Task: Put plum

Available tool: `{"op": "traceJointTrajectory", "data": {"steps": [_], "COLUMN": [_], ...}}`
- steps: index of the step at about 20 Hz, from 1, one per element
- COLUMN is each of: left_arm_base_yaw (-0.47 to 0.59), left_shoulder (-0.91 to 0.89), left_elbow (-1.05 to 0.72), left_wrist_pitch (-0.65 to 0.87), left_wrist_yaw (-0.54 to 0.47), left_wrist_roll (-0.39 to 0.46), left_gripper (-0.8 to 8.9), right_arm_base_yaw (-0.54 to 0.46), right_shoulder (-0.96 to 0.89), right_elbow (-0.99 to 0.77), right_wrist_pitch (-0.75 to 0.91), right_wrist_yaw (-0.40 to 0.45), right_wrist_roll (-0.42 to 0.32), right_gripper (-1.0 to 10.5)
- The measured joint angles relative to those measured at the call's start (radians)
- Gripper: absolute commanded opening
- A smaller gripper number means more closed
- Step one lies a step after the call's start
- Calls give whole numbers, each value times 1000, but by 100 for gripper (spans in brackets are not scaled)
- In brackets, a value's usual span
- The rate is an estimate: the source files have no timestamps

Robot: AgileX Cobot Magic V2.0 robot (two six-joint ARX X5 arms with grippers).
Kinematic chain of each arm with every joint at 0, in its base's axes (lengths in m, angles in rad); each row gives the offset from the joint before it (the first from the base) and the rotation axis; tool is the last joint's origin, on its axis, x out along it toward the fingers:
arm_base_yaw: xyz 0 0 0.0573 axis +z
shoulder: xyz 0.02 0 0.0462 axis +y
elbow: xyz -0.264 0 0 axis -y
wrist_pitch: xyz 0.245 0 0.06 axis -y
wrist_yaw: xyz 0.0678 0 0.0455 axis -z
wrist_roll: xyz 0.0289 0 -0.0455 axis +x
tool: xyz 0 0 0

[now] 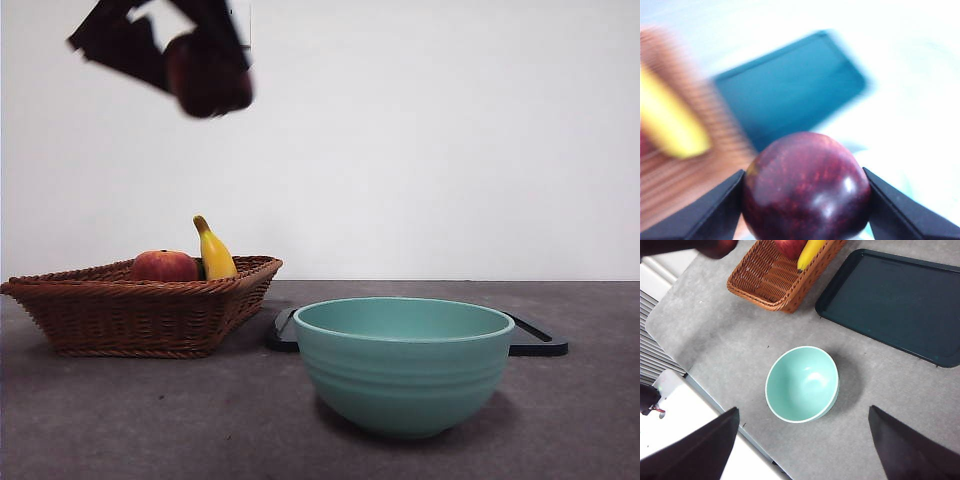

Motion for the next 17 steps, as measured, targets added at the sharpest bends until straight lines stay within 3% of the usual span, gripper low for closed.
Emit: {"op": "traceJointTrajectory", "data": {"steps": [7, 17], "left_arm_base_yaw": [-275, -384], "left_shoulder": [104, 390], "left_elbow": [1, 1], "left_wrist_pitch": [1, 82], "left_wrist_yaw": [0, -45], "left_wrist_roll": [5, 50], "left_gripper": [303, 303], "right_arm_base_yaw": [0, 0], "right_shoulder": [0, 0], "right_elbow": [0, 0], "right_wrist_pitch": [0, 0], "right_wrist_yaw": [0, 0], "right_wrist_roll": [0, 0], "right_gripper": [415, 415]}}
